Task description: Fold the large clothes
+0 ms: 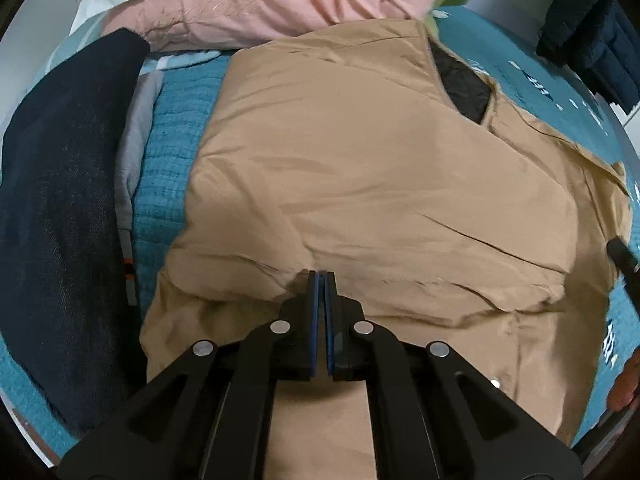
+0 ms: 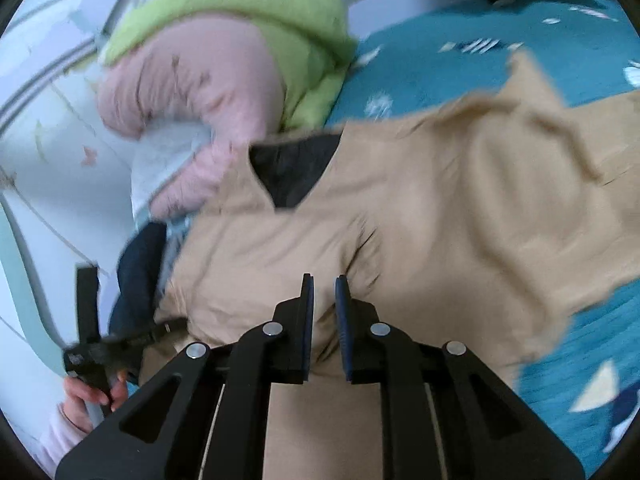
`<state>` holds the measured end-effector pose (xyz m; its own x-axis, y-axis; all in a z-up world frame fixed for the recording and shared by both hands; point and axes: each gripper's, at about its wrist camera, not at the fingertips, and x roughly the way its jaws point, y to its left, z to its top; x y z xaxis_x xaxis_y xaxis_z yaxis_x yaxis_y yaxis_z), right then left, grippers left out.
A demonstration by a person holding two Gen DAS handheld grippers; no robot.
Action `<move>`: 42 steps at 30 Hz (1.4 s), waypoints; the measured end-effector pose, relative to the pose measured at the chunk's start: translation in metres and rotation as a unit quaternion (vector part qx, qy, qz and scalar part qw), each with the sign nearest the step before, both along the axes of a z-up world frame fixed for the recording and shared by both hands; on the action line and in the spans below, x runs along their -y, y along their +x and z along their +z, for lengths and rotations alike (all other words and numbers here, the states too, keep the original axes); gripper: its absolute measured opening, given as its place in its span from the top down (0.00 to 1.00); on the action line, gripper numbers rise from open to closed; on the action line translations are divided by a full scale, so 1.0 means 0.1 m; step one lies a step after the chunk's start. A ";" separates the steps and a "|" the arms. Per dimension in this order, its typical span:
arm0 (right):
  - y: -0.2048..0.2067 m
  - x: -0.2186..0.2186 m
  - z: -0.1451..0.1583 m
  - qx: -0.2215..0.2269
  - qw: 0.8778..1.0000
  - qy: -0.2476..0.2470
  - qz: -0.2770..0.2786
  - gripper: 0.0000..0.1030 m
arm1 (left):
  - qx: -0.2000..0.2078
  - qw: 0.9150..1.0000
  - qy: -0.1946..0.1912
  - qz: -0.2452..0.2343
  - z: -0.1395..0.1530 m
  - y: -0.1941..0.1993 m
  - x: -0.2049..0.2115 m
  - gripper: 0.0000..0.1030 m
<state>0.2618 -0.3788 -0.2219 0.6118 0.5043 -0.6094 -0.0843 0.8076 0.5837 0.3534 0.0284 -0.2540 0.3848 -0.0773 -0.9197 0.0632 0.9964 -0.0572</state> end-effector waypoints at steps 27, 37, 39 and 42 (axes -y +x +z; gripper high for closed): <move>0.10 2.34 -0.74 -0.095 0.949 0.076 -0.292 0.20 | 0.022 0.978 -0.089 -0.185 0.33 -0.03 2.56 0.65; 0.15 2.42 -0.74 -0.078 0.945 0.061 -0.313 0.46 | -0.015 0.974 -0.136 -0.179 0.11 0.10 2.88 0.82; 0.11 2.49 -0.80 -0.091 0.940 0.064 -0.322 0.77 | -0.025 0.973 -0.136 -0.182 0.02 0.10 2.93 0.88; 0.03 2.58 -0.86 -0.090 0.932 0.142 -0.321 0.91 | -0.041 0.976 -0.108 -0.182 -0.18 0.12 3.02 0.93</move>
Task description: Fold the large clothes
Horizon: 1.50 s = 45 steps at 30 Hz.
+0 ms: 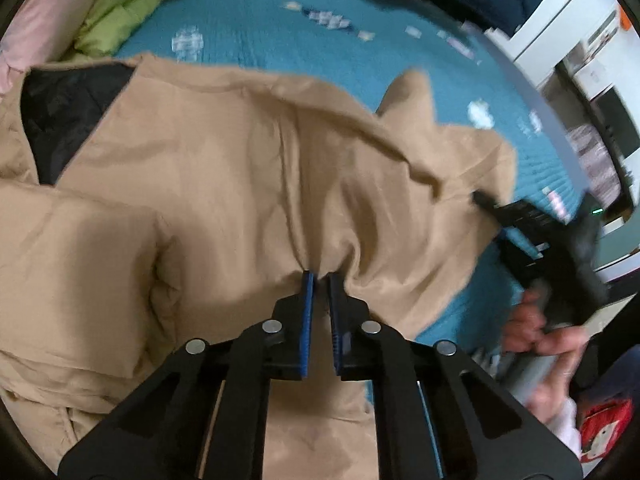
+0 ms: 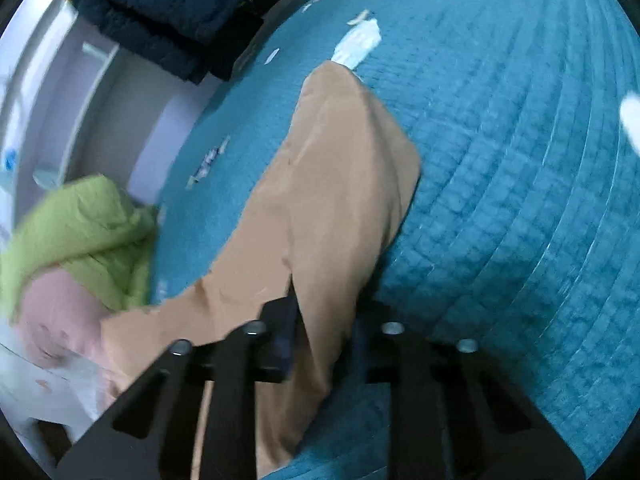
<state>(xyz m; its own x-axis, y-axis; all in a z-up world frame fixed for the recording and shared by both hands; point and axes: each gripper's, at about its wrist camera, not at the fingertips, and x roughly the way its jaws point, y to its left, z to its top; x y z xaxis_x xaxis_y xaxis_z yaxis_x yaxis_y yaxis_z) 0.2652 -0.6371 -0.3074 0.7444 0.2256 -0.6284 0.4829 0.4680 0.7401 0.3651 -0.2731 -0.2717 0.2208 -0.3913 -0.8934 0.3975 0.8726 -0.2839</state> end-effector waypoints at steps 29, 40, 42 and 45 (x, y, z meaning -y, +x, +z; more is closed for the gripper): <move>-0.47 -1.72 1.94 0.253 0.908 -0.293 0.162 0.93 | -0.011 1.000 -0.003 -0.003 0.03 0.09 -0.23 0.92; -0.36 -3.23 1.94 0.252 0.854 -0.380 0.251 0.93 | 0.061 0.995 -0.013 0.077 0.79 -0.18 -1.90 0.92; -0.31 -3.56 1.78 0.248 0.848 -0.382 0.270 0.93 | 0.069 0.993 -0.013 0.095 0.87 -0.22 -2.26 0.92; -0.18 -3.98 1.48 0.225 0.845 -0.376 0.306 0.92 | 0.075 0.988 -0.013 0.131 0.94 -0.29 -2.79 0.92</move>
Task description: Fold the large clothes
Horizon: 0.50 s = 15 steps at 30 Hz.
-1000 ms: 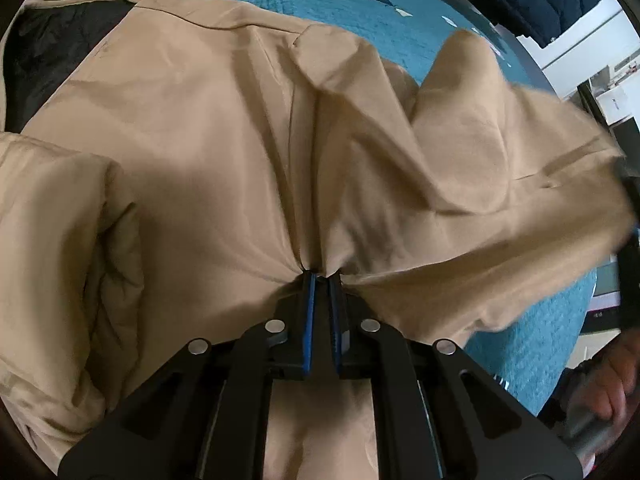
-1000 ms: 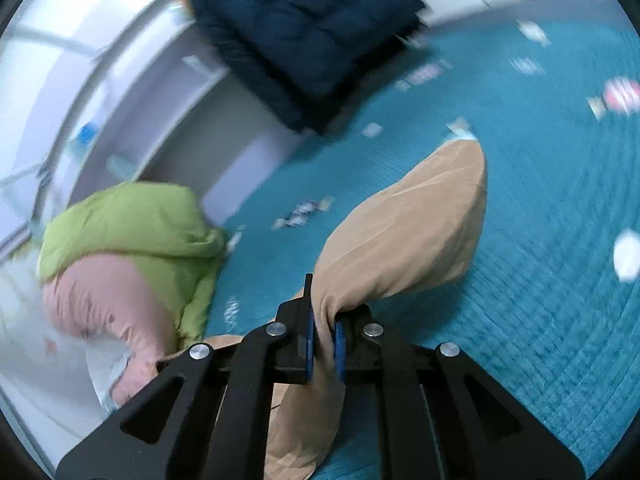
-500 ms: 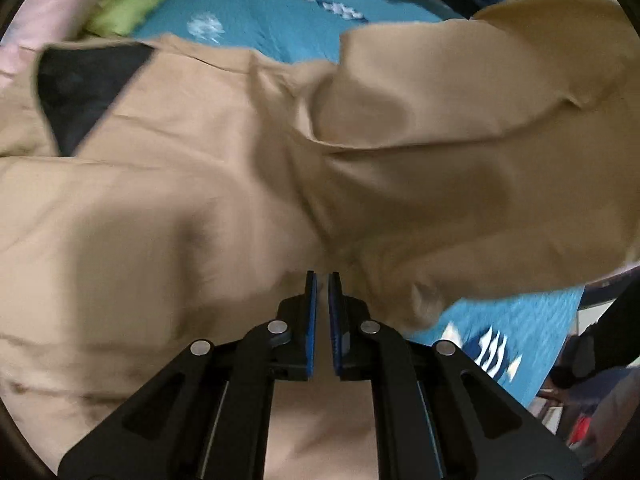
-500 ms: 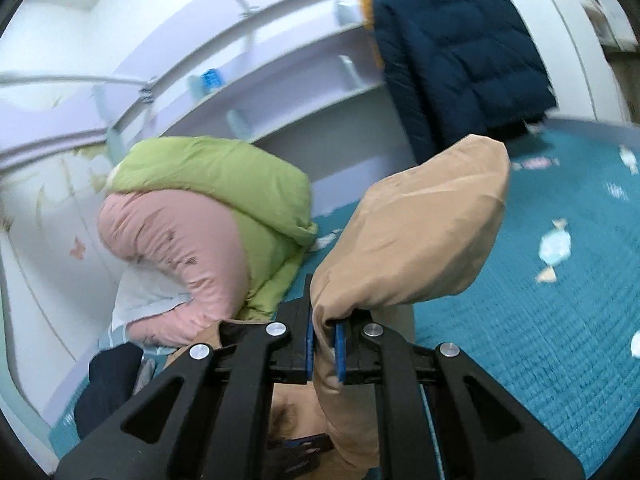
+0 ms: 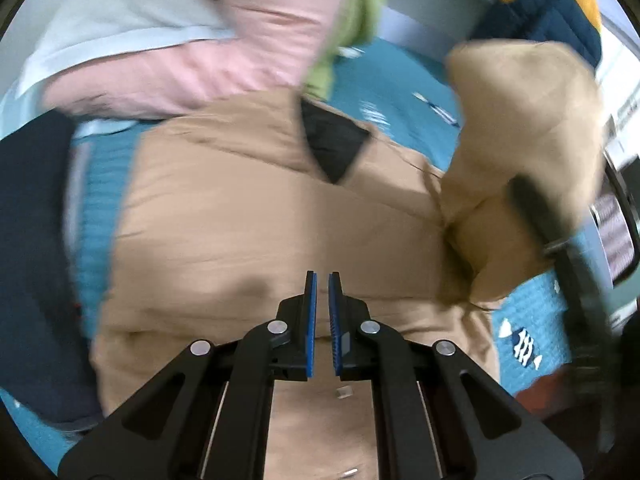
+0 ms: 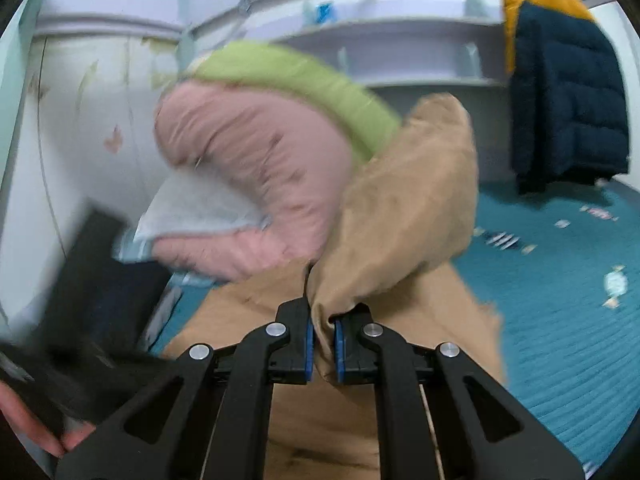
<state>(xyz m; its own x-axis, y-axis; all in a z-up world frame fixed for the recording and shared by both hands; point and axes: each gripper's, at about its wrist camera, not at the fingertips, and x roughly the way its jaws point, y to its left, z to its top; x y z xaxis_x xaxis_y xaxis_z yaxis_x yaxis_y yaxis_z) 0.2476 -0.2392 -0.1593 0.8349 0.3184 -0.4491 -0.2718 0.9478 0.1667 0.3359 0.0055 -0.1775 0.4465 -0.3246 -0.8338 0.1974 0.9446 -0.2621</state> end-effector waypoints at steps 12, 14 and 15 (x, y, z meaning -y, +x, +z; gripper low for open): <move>0.40 -0.52 -0.83 -0.224 0.951 0.152 0.150 0.51 | -0.014 0.996 0.027 0.081 -0.19 -0.15 -1.17 0.92; 0.38 -0.43 -0.76 -0.216 0.950 0.172 0.147 0.51 | -0.003 0.997 0.021 0.079 -0.14 -0.18 -1.13 0.92; 0.38 -0.38 -0.71 -0.210 0.952 0.173 0.140 0.51 | 0.002 0.997 0.018 0.075 -0.12 -0.18 -1.09 0.92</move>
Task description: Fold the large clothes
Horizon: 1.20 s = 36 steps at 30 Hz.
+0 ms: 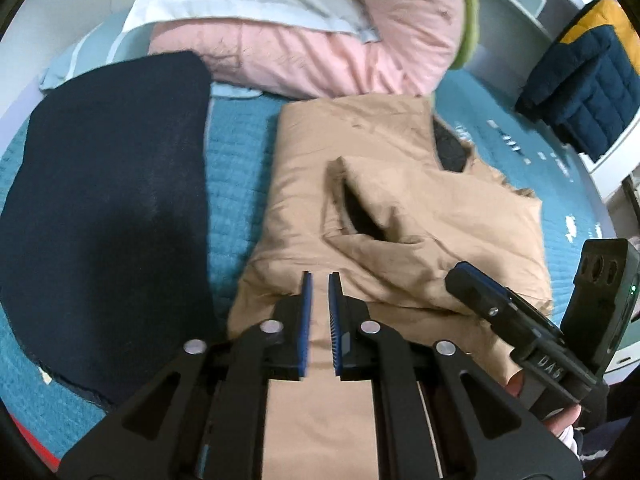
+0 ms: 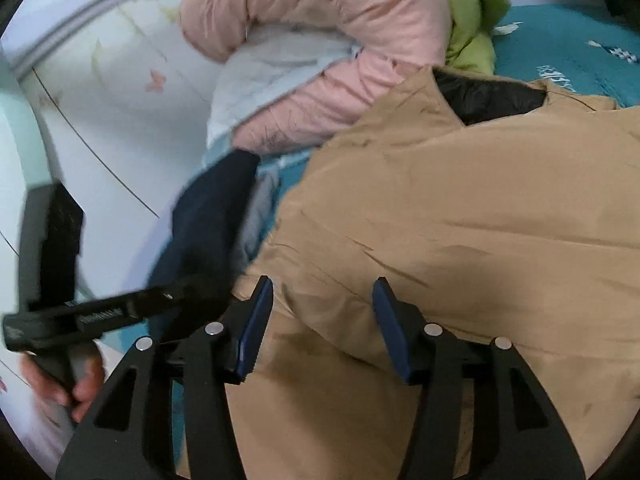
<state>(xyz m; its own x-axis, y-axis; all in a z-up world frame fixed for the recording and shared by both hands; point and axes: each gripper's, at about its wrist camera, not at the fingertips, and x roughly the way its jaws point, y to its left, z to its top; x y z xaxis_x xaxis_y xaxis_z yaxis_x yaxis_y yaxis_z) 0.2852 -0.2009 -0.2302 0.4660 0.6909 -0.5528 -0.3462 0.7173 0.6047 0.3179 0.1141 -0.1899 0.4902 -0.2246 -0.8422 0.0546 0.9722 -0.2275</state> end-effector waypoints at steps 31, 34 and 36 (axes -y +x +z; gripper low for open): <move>0.37 1.56 0.00 -0.069 0.962 -0.134 -0.228 0.73 | -0.005 0.998 -0.025 -0.057 -0.10 0.81 0.89 0.97; 0.64 1.57 -0.23 -0.116 0.957 -0.152 -0.220 0.76 | -0.039 0.998 -0.019 -0.047 -0.39 1.01 0.89 0.97; 0.78 1.60 -0.58 -0.160 0.952 -0.150 -0.213 0.81 | -0.078 0.995 -0.053 -0.028 -0.68 1.12 0.82 0.97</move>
<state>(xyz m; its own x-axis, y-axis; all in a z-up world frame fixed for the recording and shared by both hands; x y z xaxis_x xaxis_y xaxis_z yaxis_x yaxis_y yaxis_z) 0.3633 -0.3605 -0.2883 0.4437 0.2658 -0.8559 0.1826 0.9082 0.3767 0.4300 0.0320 -0.2583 0.3399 -0.3391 -0.8772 0.0636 0.9389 -0.3383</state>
